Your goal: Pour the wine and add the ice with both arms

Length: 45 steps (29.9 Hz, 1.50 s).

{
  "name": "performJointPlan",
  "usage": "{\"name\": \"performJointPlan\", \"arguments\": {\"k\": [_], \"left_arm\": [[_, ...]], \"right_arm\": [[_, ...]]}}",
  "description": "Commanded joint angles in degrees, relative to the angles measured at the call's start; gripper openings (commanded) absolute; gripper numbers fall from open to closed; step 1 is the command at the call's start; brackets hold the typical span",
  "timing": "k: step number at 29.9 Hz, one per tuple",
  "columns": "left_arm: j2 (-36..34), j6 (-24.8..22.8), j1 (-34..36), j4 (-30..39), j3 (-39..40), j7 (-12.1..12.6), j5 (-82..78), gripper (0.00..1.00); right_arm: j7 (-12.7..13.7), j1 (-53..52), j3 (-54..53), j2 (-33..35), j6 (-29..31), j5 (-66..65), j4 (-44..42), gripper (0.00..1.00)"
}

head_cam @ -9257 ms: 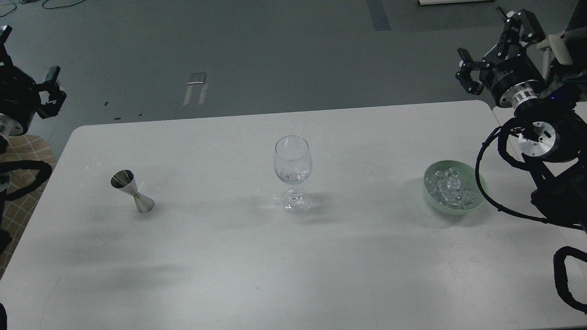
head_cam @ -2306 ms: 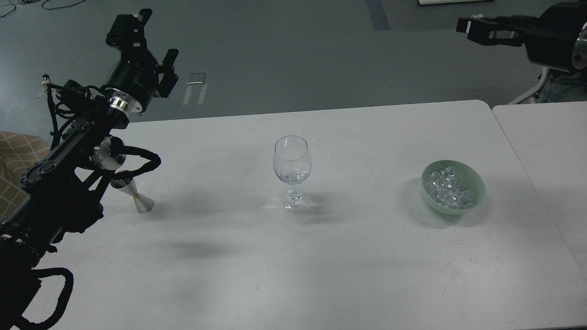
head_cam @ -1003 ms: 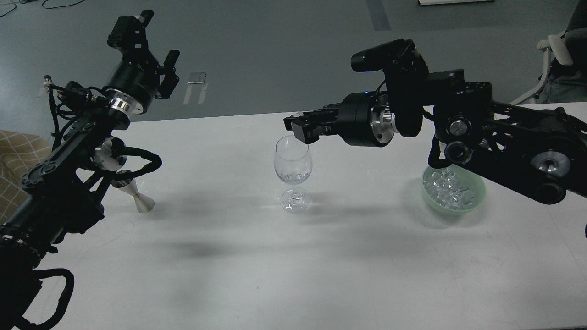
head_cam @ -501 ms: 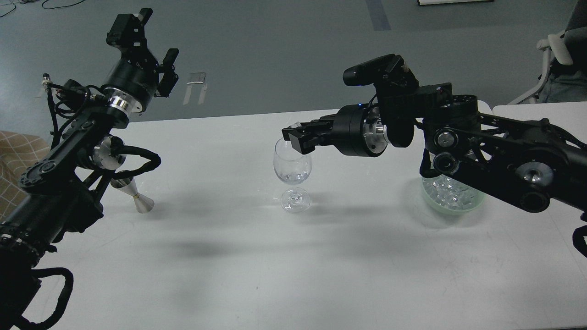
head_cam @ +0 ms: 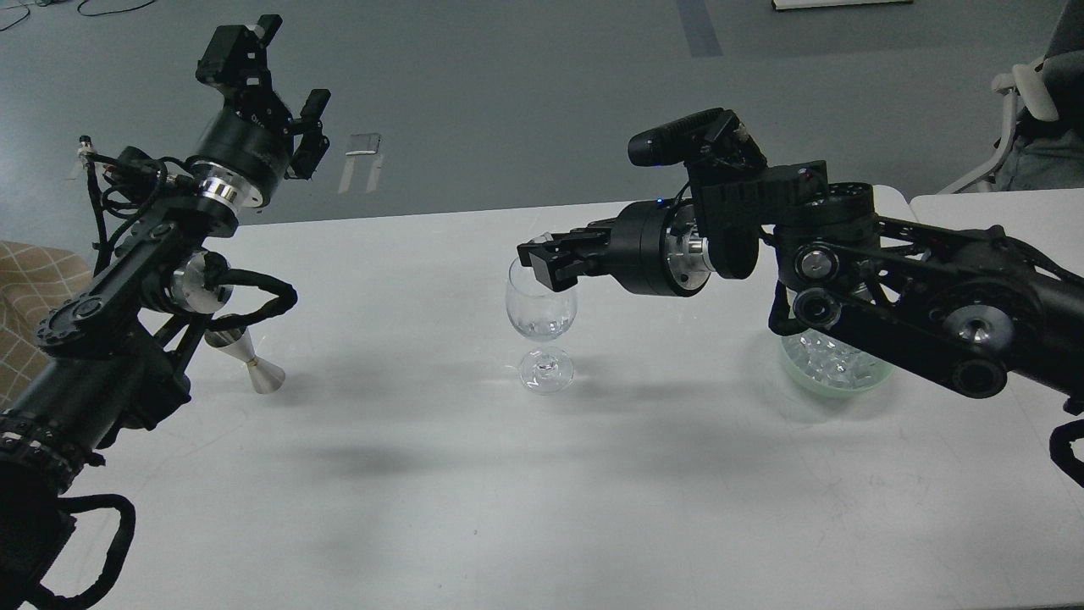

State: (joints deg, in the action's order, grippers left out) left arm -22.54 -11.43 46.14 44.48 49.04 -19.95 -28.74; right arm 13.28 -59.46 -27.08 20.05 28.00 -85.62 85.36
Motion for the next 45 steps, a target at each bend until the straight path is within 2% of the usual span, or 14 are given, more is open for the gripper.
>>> {"name": "performJointPlan", "arguments": {"k": [1,10,15,19,25,32,33,35,36,37,44,45], "left_arm": [[-0.1,0.0,0.0,0.0,0.0,0.0,0.0,0.98],[-0.1,0.0,0.1,0.0,0.0,0.0,0.0,0.98],[-0.1,0.0,0.1,0.0,0.0,0.0,0.0,0.98],[-0.1,0.0,0.1,0.0,0.0,0.0,0.0,0.98],[-0.1,0.0,0.1,0.0,0.0,0.0,0.0,0.98],[-0.1,0.0,0.1,0.0,0.0,0.0,0.0,0.98],[-0.1,-0.1,0.1,0.0,0.0,0.0,0.0,0.98],[-0.1,0.0,0.2,0.0,0.0,0.0,0.0,0.98],[-0.1,0.0,0.2,0.0,0.0,0.0,0.0,0.98],[-0.1,0.0,0.2,0.0,0.0,0.0,0.0,0.98],[0.0,0.0,0.1,0.0,0.0,0.0,0.0,0.98],[0.0,0.0,0.1,-0.1,0.0,0.0,0.0,0.98]], "right_arm": [[0.2,0.0,-0.1,0.0,0.0,0.0,0.0,0.20],[0.5,0.0,-0.2,-0.1,0.0,0.0,0.1,0.39],[0.7,0.0,-0.2,-0.3,0.0,0.1,0.1,0.45],[0.7,-0.1,-0.2,-1.2,0.0,0.0,0.0,0.49],[1.1,-0.5,-1.0,-1.2,0.0,0.0,-0.2,0.49],[1.1,-2.8,-6.2,-0.3,0.0,0.8,-1.8,0.53],[1.0,-3.4,-7.8,0.3,0.0,0.9,-2.1,0.55],[1.1,-4.4,-11.0,1.1,0.0,1.1,-2.8,0.70],[1.1,-5.1,-14.0,1.2,0.0,1.1,-3.3,0.89],[1.0,-5.4,-15.6,1.2,0.0,1.1,-3.6,0.95],[0.4,-10.2,-29.2,0.7,0.0,1.3,-15.7,0.98],[0.3,-11.0,-33.8,0.4,0.0,1.3,-19.5,0.98]]}}
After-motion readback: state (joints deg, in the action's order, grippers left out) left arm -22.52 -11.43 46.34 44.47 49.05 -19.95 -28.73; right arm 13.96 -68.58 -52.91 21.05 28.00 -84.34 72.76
